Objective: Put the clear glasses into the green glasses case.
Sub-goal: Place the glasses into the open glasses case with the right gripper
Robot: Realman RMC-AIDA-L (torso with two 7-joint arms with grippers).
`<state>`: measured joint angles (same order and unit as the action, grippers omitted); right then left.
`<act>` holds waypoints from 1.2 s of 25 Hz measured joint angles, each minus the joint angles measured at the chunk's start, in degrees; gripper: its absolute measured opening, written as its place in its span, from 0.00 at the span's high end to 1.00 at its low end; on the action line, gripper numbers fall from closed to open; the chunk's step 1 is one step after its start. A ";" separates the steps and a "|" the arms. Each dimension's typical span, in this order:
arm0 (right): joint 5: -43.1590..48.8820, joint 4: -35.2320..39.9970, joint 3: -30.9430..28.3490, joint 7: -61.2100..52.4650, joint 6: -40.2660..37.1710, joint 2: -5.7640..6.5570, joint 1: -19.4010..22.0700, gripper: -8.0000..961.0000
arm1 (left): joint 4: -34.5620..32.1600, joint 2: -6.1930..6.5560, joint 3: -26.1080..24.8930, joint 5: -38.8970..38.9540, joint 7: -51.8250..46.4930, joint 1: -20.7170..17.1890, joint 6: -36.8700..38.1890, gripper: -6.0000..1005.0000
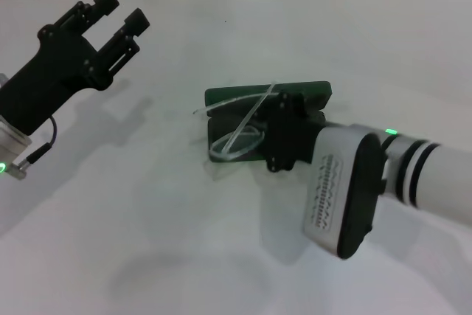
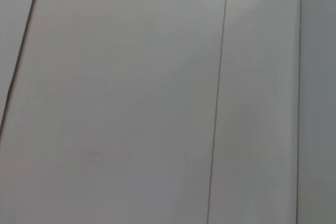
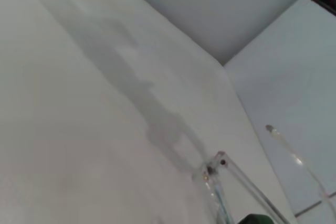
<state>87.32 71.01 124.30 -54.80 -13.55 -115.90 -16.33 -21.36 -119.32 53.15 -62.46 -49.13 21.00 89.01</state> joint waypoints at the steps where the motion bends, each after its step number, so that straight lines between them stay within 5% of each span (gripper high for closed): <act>1: -0.21 0.21 0.51 -0.04 0.54 0.01 0.18 0.88 | 0.00 0.02 0.01 -0.11 0.00 0.05 -0.13 0.41; 30: -3.58 -4.85 1.30 -12.01 5.99 -0.01 1.45 0.87 | 0.12 -0.06 0.04 -3.88 -1.31 4.33 -5.18 0.41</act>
<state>83.74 66.16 125.60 -66.81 -7.56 -115.91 -14.88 -21.23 -119.38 53.19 -66.33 -50.45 25.33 83.83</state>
